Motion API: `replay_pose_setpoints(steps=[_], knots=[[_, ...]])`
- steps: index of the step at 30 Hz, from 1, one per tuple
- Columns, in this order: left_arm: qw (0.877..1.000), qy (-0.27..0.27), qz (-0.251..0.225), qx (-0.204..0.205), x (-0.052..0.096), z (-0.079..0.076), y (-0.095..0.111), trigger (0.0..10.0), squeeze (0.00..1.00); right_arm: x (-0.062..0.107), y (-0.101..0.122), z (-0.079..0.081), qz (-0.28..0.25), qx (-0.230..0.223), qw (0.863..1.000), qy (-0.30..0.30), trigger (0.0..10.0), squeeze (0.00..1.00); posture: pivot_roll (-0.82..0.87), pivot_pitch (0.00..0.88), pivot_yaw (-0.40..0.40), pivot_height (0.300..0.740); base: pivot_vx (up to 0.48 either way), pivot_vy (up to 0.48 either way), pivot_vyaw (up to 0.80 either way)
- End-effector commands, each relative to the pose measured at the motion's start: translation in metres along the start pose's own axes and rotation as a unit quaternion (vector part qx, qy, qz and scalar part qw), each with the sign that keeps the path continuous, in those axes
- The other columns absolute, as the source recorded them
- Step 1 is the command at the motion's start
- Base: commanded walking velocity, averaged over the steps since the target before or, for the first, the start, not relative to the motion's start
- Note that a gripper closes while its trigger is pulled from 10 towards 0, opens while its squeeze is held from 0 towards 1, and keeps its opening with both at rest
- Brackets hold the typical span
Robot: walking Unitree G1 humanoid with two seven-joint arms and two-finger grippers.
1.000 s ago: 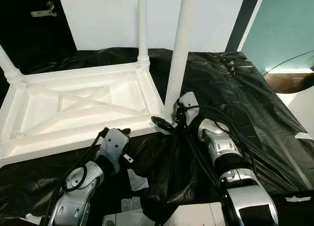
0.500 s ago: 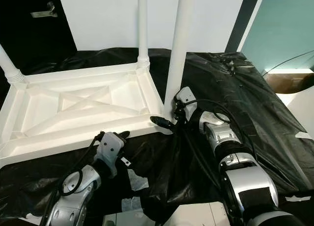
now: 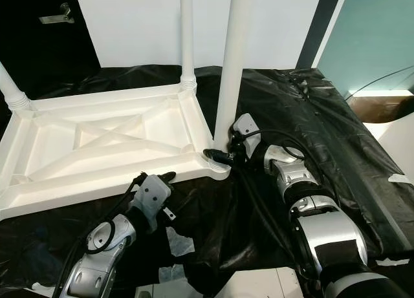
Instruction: Building children table
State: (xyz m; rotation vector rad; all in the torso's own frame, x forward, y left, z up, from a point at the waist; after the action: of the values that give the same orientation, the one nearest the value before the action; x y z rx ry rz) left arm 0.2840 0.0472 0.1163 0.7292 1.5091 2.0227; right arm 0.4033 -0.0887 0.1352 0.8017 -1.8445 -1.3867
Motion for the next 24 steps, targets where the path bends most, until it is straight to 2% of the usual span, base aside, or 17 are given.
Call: replay_pose_setpoints(steps=[1, 3, 8, 11, 12, 14, 15, 16, 18, 19, 21, 22, 23, 24], knots=[[1.0, 0.02, 0.01, 0.003, -0.003, 0.002, -0.004, 10.0, 0.0, -0.004, -0.021, 0.004, 0.043, -0.02, 0.999, -0.025, 10.0, 0.0, 0.18, 0.0, -0.051, 0.74, 0.0, 0.0, 0.0], [0.999, 0.032, 0.005, 0.011, -0.004, 0.006, -0.002, 10.0, 0.0, -0.007, -0.025, 0.004, 0.046, -0.029, 0.997, -0.049, 10.0, 0.0, 0.18, 0.0, -0.049, 0.74, 0.0, 0.0, 0.0], [0.999, 0.045, -0.001, 0.023, -0.004, 0.01, 0.0, 10.0, 0.0, -0.009, -0.027, 0.005, 0.041, -0.041, 0.996, -0.066, 10.0, 0.0, 0.17, 0.0, -0.046, 0.74, 0.0, 0.0, 0.0], [0.998, 0.052, 0.003, 0.02, -0.002, 0.013, -0.001, 10.0, 0.0, -0.015, -0.031, 0.006, 0.036, -0.07, 0.99, -0.118, 10.0, 0.0, 0.17, 0.0, -0.046, 0.74, 0.0, 0.0, 0.0], [0.998, 0.052, 0.003, 0.02, -0.002, 0.013, -0.001, 10.0, 0.0, -0.015, -0.031, 0.006, 0.036, -0.07, 0.99, -0.118, 10.0, 0.0, 0.17, 0.0, -0.046, 0.74, 0.0, 0.0, 0.0], [0.998, 0.059, 0.006, 0.016, -0.001, 0.015, -0.001, 10.0, 0.0, -0.021, -0.034, 0.011, 0.027, -0.102, 0.977, -0.187, 10.0, 0.0, 0.17, 0.004, -0.046, 0.74, 0.0, 0.0, 0.0], [0.998, 0.059, 0.006, 0.016, -0.001, 0.015, -0.001, 10.0, 0.0, -0.021, -0.034, 0.011, 0.027, -0.102, 0.977, -0.187, 10.0, 0.0, 0.17, 0.004, -0.046, 0.74, 0.0, 0.0, 0.0], [0.998, 0.061, 0.006, 0.016, 0.0, 0.016, -0.001, 10.0, 0.0, -0.022, -0.033, 0.013, 0.024, -0.112, 0.971, -0.211, 10.0, 0.0, 0.17, 0.004, -0.046, 0.74, 0.0, 0.0, 0.0], [0.998, 0.061, 0.006, 0.016, 0.0, 0.016, -0.001, 10.0, 0.0, -0.022, -0.033, 0.013, 0.024, -0.112, 0.971, -0.211, 10.0, 0.0, 0.17, 0.004, -0.046, 0.74, 0.0, 0.0, 0.0], [0.998, 0.063, 0.006, 0.017, 0.0, 0.016, 0.0, 10.0, 0.0, -0.019, -0.034, 0.01, 0.02, -0.125, 0.957, -0.26, 10.0, 0.0, 0.17, 0.005, -0.049, 0.74, 0.0, 0.0, 0.0], [0.998, 0.063, 0.006, 0.017, 0.0, 0.016, 0.0, 10.0, 0.0, -0.019, -0.034, 0.01, 0.02, -0.125, 0.957, -0.26, 10.0, 0.0, 0.17, 0.005, -0.049, 0.74, 0.0, 0.0, 0.0], [0.998, 0.065, 0.007, 0.017, 0.001, 0.018, 0.0, 10.0, 0.0, -0.016, -0.037, 0.011, 0.021, -0.143, 0.94, -0.311, 10.0, 0.0, 0.17, 0.006, -0.052, 0.74, 0.0, 0.0, 0.0], [0.998, 0.067, 0.007, 0.016, 0.001, 0.019, 0.0, 10.0, 0.0, -0.019, -0.037, 0.019, 0.011, -0.167, 0.933, -0.318, 10.0, 0.0, 0.17, 0.005, -0.052, 0.74, 0.0, 0.0, 0.0], [0.998, 0.067, 0.007, 0.016, 0.001, 0.019, 0.0, 10.0, 0.0, -0.019, -0.037, 0.019, 0.011, -0.167, 0.933, -0.318, 10.0, 0.0, 0.17, 0.005, -0.052, 0.74, 0.0, 0.0, 0.0]])
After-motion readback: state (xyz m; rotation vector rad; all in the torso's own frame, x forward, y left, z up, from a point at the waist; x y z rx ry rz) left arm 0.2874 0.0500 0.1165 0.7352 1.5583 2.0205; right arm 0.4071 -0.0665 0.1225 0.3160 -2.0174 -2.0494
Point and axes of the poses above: a point about 5 cm out from each wrist's last joint towards the gripper, its own x axis pointing back from the gripper into the wrist, its own y axis along the axis of the wrist's last joint, z = x × y, the point moved 6 cm from there along -x, pointing out of the wrist towards the gripper, and after that the axes turned 2 degrees about x, right-handed, at the moved point
